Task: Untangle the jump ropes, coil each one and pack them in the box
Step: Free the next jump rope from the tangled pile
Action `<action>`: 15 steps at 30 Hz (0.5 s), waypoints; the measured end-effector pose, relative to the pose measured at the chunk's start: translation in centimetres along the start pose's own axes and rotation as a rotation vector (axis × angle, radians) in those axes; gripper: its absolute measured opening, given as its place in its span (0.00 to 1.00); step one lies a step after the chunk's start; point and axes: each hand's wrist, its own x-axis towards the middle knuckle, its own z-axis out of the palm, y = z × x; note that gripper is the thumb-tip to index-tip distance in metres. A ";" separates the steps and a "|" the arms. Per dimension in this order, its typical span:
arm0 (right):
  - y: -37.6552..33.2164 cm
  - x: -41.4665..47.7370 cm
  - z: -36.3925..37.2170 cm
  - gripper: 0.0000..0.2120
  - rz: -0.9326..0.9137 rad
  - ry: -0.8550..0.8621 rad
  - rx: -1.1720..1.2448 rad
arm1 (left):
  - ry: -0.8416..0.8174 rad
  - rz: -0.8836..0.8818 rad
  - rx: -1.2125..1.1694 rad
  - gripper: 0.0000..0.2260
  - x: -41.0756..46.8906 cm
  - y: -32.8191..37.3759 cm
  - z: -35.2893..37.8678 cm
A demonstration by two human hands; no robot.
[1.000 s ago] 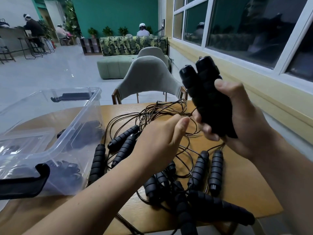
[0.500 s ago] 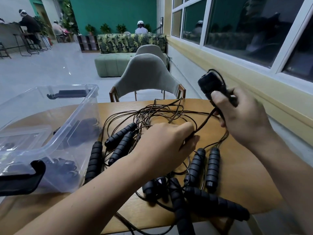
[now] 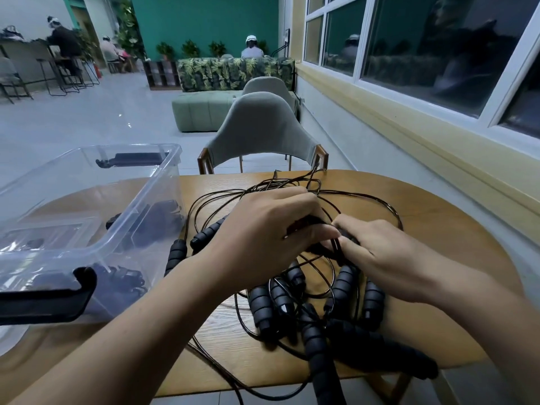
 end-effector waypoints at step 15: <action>2.4 2.2 3.4 0.26 0.045 -0.458 0.264 | -0.101 -0.207 -0.280 0.13 0.3 -0.5 -0.8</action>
